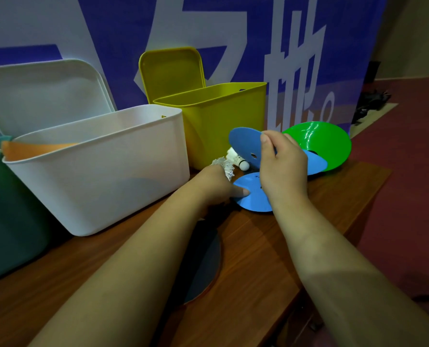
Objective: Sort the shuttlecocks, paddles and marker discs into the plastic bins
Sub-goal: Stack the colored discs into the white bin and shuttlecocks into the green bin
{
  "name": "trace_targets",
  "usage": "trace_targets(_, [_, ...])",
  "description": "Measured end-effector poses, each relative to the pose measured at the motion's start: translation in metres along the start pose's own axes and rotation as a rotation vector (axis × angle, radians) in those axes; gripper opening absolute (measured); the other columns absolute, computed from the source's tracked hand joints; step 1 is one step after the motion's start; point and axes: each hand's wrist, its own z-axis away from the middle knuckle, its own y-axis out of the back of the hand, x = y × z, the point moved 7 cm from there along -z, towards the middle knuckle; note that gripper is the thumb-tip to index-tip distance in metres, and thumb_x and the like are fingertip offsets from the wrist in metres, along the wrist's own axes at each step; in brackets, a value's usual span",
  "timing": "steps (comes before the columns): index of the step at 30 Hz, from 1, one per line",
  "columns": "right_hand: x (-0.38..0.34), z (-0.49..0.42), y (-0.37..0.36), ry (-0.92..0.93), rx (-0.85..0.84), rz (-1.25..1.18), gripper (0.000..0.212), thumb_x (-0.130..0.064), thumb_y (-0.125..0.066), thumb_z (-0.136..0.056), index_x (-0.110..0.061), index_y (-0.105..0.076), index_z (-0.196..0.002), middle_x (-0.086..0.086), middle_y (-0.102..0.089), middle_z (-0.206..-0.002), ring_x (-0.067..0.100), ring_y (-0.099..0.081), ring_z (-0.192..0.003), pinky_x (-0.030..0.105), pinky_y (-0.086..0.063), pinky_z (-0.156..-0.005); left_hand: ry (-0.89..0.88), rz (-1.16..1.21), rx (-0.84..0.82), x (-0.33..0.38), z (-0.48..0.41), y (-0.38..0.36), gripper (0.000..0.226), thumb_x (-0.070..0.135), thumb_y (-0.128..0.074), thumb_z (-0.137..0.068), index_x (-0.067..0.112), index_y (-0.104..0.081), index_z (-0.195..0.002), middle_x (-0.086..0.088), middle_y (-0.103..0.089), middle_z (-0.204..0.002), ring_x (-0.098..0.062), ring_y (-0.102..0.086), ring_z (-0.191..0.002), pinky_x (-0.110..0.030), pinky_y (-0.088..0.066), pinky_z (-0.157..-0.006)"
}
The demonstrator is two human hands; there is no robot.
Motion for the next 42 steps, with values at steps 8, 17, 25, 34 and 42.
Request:
trace_targets(8, [-0.008, 0.002, 0.006, 0.007, 0.003, -0.115, 0.026, -0.032, -0.055, -0.109, -0.018, -0.077, -0.111, -0.009, -0.072, -0.098, 0.009, -0.064, -0.094, 0.032, -0.055, -0.081, 0.162, 0.628, -0.109, -0.010, 0.010, 0.021, 0.031, 0.009, -0.069, -0.092, -0.006, -0.065, -0.119, -0.020, -0.065, -0.098, -0.034, -0.067, -0.082, -0.051, -0.062, -0.087])
trace_targets(17, [-0.029, 0.012, 0.014, 0.064, 0.081, -0.252, 0.015, -0.027, -0.069, -0.102, -0.018, -0.078, -0.109, -0.006, -0.076, -0.098, 0.010, -0.070, -0.091, 0.035, -0.058, -0.078, 0.091, 0.330, 0.224, 0.011, 0.063, 0.102, 0.012, 0.002, -0.058, -0.101, 0.000, -0.067, -0.107, -0.024, -0.075, -0.088, -0.037, -0.078, -0.076, -0.056, -0.065, -0.069])
trace_targets(25, [-0.087, 0.034, 0.006, 0.330, 0.011, -0.121, 0.014, -0.024, -0.071, -0.102, -0.018, -0.081, -0.109, -0.006, -0.075, -0.095, 0.020, -0.063, -0.085, 0.030, -0.047, -0.074, 0.035, 0.175, 0.311, -0.010, 0.134, 0.168, 0.003, 0.016, -0.072, -0.098, 0.013, -0.074, -0.097, -0.011, -0.075, -0.092, -0.017, -0.075, -0.077, -0.033, -0.065, -0.060])
trace_targets(34, [-0.213, 0.076, -0.027, 0.392, -0.144, -0.372, 0.014, -0.024, -0.072, -0.100, -0.025, -0.082, -0.111, -0.022, -0.070, -0.097, 0.004, -0.066, -0.087, 0.030, -0.057, -0.075, 0.050, 0.138, 0.459, -0.093, 0.275, 0.245, 0.005, 0.020, -0.076, -0.094, 0.020, -0.078, -0.099, -0.004, -0.079, -0.093, -0.018, -0.075, -0.084, -0.028, -0.061, -0.062])
trace_targets(42, [-0.340, 0.125, -0.082, 0.347, -0.410, -0.600, 0.011, -0.029, -0.070, -0.101, -0.027, -0.080, -0.106, -0.015, -0.075, -0.089, 0.008, -0.073, -0.087, 0.033, -0.063, -0.074, 0.140, 0.039, 0.888, -0.185, 0.415, 0.335, 0.005, 0.025, -0.077, -0.094, 0.030, -0.079, -0.095, 0.014, -0.076, -0.079, -0.007, -0.069, -0.074, -0.033, -0.056, -0.067])
